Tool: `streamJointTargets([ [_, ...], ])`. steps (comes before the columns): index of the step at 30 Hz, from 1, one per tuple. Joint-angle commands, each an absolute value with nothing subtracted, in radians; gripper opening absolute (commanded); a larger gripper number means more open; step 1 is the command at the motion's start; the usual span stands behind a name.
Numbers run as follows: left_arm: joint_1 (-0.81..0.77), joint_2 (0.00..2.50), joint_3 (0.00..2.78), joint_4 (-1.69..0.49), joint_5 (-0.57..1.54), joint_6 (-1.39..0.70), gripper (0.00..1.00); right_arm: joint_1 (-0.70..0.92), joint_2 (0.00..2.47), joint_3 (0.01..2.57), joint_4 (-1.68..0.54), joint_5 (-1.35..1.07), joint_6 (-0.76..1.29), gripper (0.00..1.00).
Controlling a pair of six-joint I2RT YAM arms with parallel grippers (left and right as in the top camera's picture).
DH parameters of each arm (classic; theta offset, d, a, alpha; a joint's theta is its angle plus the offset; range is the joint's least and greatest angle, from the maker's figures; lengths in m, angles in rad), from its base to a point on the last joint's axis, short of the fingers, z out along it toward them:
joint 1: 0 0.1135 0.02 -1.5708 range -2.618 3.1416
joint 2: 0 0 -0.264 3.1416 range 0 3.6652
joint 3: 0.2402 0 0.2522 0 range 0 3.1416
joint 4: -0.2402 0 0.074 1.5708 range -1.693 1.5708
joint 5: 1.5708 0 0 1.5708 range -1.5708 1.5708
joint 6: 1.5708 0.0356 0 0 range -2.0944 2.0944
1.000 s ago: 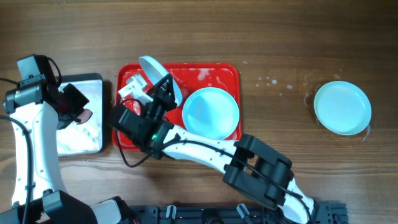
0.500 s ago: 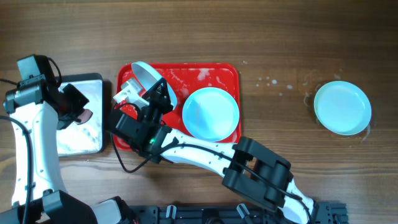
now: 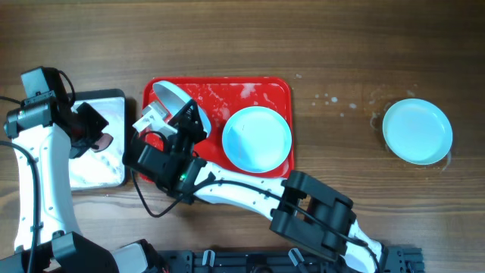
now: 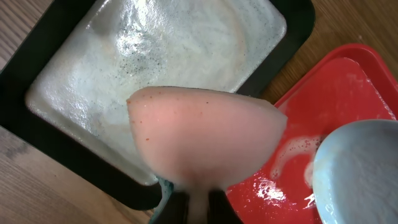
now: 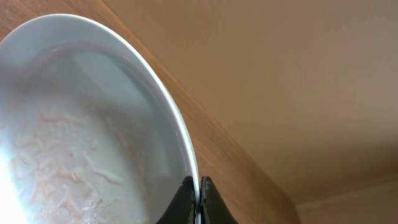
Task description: Clean dirty plates on tray and stack at the side
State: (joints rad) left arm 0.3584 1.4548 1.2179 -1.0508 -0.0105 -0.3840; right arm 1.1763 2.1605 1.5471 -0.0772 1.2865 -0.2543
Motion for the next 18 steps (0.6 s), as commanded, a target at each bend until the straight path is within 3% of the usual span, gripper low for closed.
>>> streamJointTargets([
  [1,0.363,1.436,1.234,-1.052,-0.012,-0.401,0.04,1.178,2.149,1.551,-0.167,1.167,-0.162,0.04],
  [5,0.362,1.436,1.234,-1.052,-0.012,-0.401,0.04,1.177,2.149,1.551,-0.322,1.09,0.017,0.04],
  [13,0.362,1.436,1.234,-1.052,-0.008,-0.402,0.04,1.171,2.125,1.551,-0.352,1.041,0.032,0.04],
  [18,0.362,1.436,1.234,-1.052,-0.009,-0.401,0.04,1.163,2.124,1.551,-0.417,0.977,0.16,0.04],
])
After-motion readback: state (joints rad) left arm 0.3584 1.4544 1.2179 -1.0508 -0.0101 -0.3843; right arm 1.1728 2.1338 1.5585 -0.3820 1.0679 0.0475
